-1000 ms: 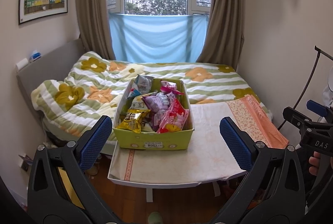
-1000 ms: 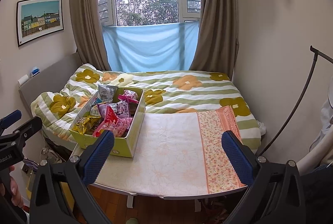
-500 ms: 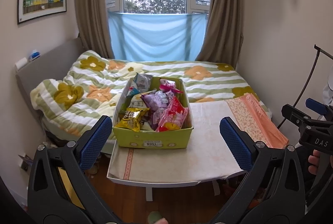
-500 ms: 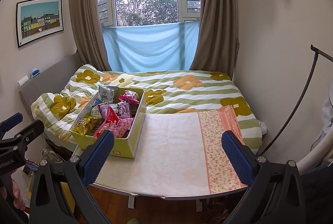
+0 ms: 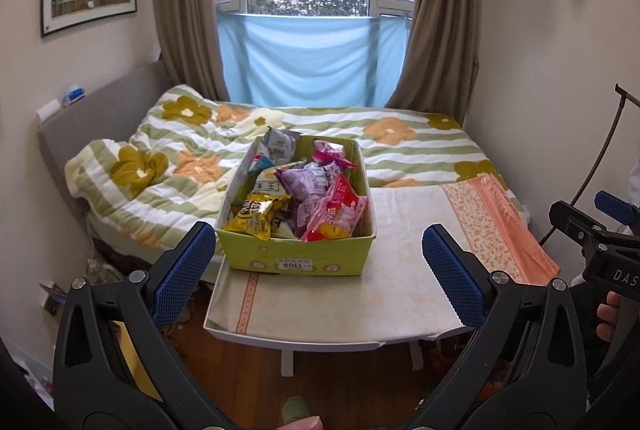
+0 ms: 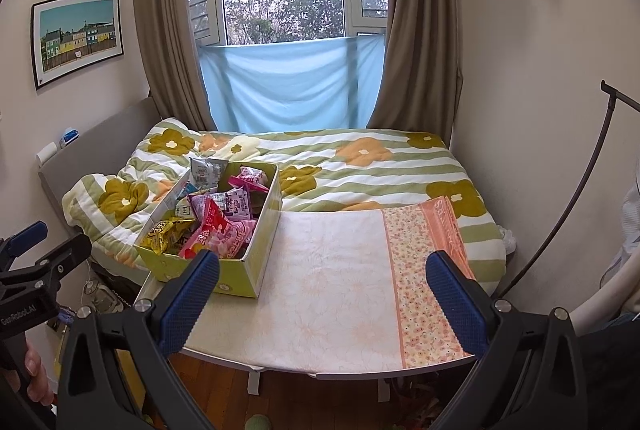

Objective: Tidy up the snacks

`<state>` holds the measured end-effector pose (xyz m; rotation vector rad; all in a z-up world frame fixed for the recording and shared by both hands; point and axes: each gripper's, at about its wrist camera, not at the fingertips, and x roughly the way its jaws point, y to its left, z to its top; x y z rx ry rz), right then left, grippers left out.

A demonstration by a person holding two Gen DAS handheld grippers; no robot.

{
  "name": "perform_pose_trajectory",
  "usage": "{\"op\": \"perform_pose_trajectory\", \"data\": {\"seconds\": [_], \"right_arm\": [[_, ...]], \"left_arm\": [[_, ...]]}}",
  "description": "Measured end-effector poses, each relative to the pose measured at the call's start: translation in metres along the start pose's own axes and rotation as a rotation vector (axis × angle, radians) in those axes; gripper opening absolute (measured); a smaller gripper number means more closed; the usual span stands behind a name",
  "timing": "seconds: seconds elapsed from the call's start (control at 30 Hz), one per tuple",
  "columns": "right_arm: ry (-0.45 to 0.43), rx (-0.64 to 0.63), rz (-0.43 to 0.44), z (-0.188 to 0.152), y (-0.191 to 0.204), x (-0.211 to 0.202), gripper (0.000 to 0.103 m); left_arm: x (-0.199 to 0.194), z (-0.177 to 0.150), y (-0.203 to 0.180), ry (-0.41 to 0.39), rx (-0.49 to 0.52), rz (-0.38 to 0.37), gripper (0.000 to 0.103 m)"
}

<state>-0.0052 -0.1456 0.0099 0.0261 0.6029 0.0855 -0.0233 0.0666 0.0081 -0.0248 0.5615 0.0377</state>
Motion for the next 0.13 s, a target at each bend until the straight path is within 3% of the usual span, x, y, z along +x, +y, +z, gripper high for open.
{"op": "perform_pose_trajectory", "data": {"seconds": [0.13], "right_arm": [[0.022, -0.005, 0.008, -0.0032, -0.0005, 0.0078, 0.103]], "left_arm": [[0.0025, -0.005, -0.0016, 0.014, -0.002, 0.014, 0.103]]}}
